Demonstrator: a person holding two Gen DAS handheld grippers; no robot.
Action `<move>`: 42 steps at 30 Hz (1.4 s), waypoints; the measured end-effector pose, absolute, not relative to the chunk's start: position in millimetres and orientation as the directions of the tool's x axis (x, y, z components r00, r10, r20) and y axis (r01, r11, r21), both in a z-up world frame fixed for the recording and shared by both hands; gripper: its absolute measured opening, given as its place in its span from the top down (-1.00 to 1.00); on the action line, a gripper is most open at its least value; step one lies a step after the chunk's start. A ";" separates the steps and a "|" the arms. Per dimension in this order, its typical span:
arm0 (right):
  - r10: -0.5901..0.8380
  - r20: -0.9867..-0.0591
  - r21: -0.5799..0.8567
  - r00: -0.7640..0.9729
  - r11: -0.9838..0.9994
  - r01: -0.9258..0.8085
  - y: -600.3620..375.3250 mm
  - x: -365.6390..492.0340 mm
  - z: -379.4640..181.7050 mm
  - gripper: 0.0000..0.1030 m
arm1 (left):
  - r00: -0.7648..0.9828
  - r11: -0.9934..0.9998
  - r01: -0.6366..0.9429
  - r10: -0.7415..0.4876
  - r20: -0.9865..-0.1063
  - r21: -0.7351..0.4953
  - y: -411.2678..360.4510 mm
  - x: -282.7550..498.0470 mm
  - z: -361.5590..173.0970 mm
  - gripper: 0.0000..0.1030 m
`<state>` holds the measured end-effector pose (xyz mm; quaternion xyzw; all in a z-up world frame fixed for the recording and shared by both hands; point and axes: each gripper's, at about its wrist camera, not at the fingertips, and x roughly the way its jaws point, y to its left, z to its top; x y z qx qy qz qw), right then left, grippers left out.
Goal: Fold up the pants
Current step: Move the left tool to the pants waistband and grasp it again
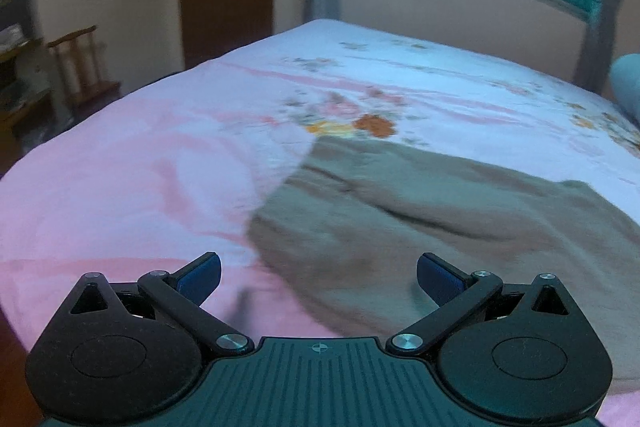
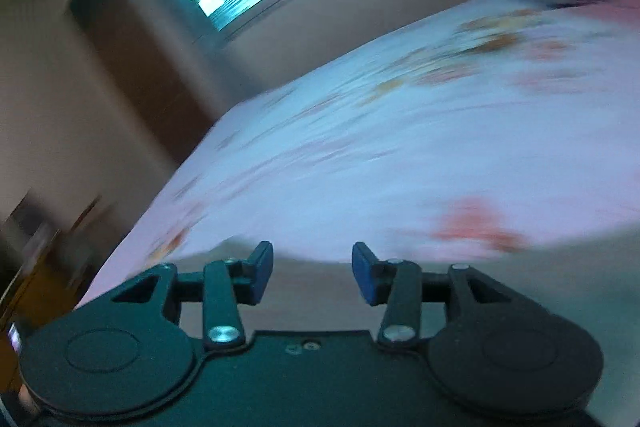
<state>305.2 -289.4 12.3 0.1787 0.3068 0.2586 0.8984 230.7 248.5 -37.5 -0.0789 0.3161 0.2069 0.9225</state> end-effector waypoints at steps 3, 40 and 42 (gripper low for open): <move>0.638 -0.498 0.442 0.587 0.770 -0.461 -223.7 348.2 8.2 0.39 | 0.683 0.879 -0.475 0.335 -0.649 -0.045 270.3 231.2 -45.1 -1.00; 0.611 -0.615 0.097 0.498 0.686 -0.721 -81.0 401.4 -29.8 1.00 | 0.731 0.829 -0.493 0.232 -0.642 -0.262 294.8 252.9 -72.0 0.20; 0.555 -0.690 0.088 0.464 0.701 -0.708 -74.4 409.9 -52.1 1.00 | 0.731 0.833 -0.489 0.230 -0.642 -0.258 296.1 253.3 -74.1 0.20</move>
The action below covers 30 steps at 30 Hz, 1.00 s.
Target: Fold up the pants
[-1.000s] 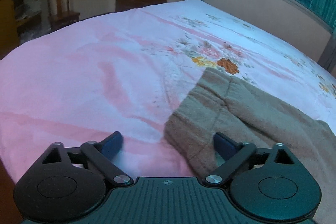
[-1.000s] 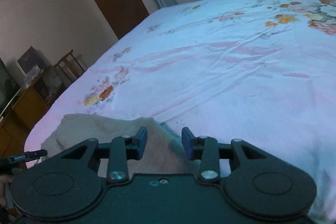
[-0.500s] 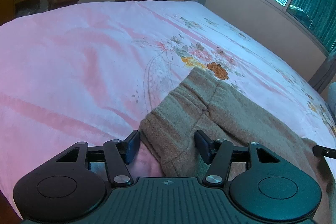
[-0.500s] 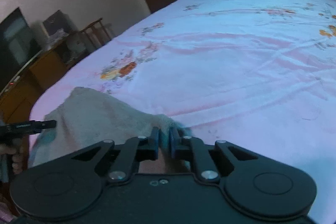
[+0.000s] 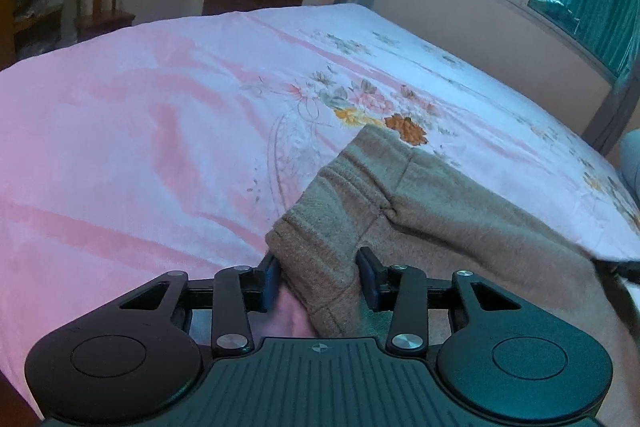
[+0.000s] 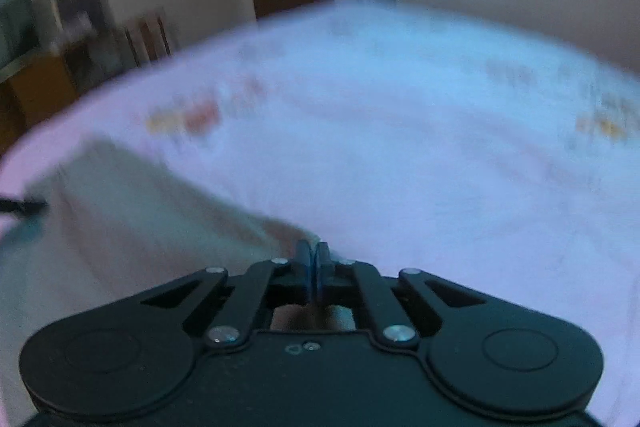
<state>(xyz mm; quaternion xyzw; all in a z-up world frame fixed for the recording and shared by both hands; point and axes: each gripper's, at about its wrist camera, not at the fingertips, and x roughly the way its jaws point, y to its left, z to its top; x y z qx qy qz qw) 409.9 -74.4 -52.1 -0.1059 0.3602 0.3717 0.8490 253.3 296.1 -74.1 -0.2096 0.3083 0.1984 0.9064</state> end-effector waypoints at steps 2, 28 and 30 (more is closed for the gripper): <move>0.551 -0.692 0.085 0.466 0.704 -0.705 -73.0 410.3 -61.1 1.00 | 0.729 0.833 -0.488 0.227 -0.646 -0.259 297.6 253.9 -73.5 0.19; 0.573 -0.520 0.248 0.633 0.811 -0.530 -179.4 334.2 1.7 0.87 | 0.737 0.835 -0.495 0.257 -0.626 -0.240 280.3 232.8 -45.4 -0.19; 0.519 -0.488 0.268 0.702 0.854 -0.445 -228.5 310.7 6.9 0.86 | 0.748 0.843 -0.482 0.254 -0.613 -0.239 272.6 227.9 -40.0 -0.32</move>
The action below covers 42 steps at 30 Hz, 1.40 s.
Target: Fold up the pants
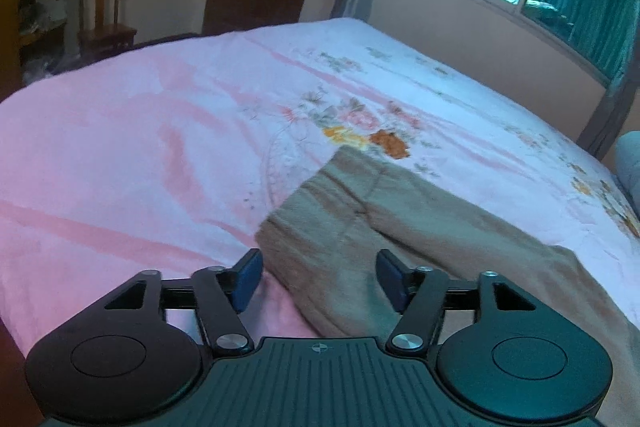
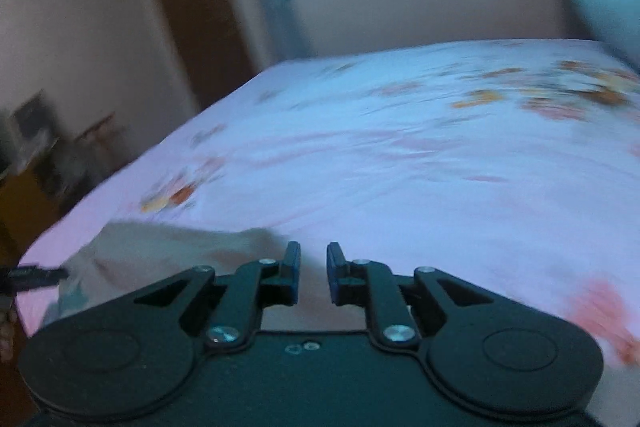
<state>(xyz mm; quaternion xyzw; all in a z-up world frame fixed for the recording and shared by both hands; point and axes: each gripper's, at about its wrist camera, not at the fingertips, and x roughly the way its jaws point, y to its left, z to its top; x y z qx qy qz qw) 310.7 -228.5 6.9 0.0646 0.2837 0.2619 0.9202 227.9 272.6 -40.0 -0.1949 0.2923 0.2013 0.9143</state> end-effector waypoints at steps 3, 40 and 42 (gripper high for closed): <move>0.394 -0.447 0.331 0.803 0.907 -0.261 -311.3 274.0 10.9 0.82 | 0.767 0.866 -0.449 0.250 -0.591 -0.218 255.6 221.8 -32.4 -0.62; 0.087 -0.336 0.886 0.938 0.368 0.283 -590.3 118.4 -125.2 0.59 | 0.792 0.996 0.015 -0.068 -0.607 -0.092 -41.7 239.1 -37.8 -0.98; 0.081 -0.327 0.891 0.942 0.359 0.278 -592.1 117.3 -125.4 0.56 | 0.803 0.993 0.092 -0.121 -0.584 -0.079 -85.3 237.9 -30.3 -0.98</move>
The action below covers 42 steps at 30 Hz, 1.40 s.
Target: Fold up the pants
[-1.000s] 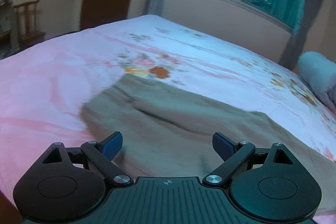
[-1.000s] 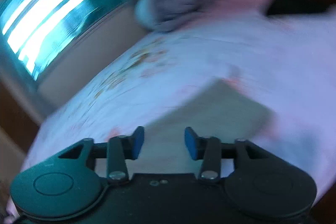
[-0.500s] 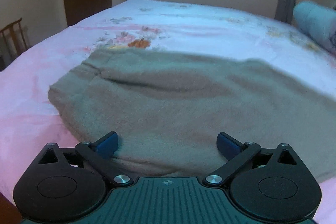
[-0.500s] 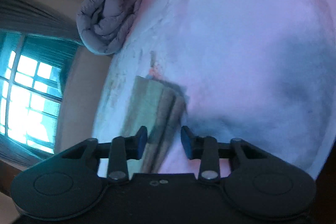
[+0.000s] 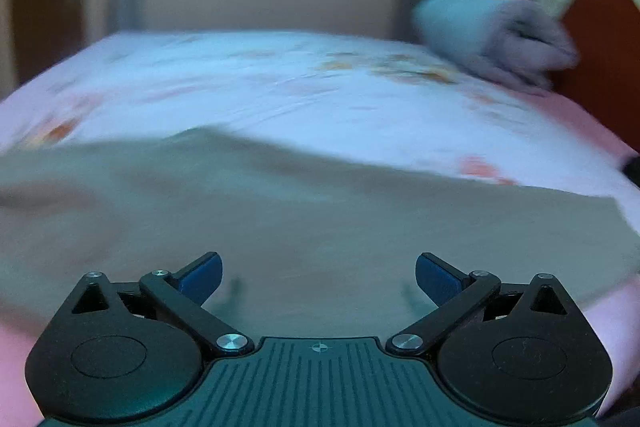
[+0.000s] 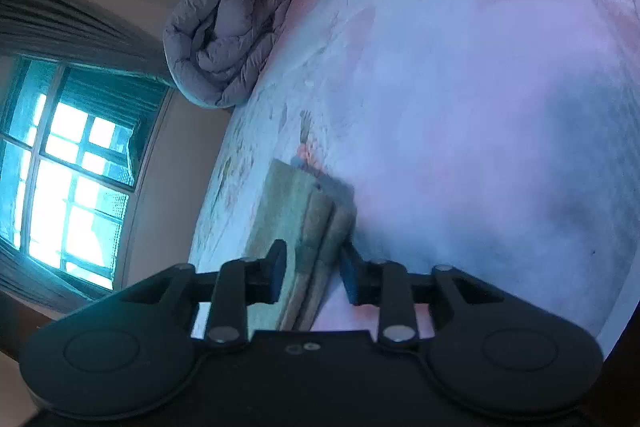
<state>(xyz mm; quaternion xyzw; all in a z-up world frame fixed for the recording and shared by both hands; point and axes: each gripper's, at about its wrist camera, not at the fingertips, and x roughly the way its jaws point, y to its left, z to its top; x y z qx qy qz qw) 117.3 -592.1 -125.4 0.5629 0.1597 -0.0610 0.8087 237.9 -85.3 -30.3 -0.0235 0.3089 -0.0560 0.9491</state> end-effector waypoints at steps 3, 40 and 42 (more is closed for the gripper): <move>0.082 -0.323 0.898 0.943 0.341 0.278 -590.6 116.4 -129.8 0.60 | 0.770 0.989 0.139 -0.145 -0.621 -0.059 -149.3 245.7 -40.7 -0.98; -0.001 -0.413 0.780 0.911 0.515 0.354 -568.1 138.0 -80.0 0.83 | 0.772 0.998 0.061 -0.038 -0.634 0.014 -213.6 236.3 -84.5 -1.00; 0.016 -0.381 0.747 0.924 0.595 0.298 -550.1 143.1 -51.3 0.83 | 0.772 0.998 0.067 -0.044 -0.634 0.013 -213.1 237.7 -85.4 -1.00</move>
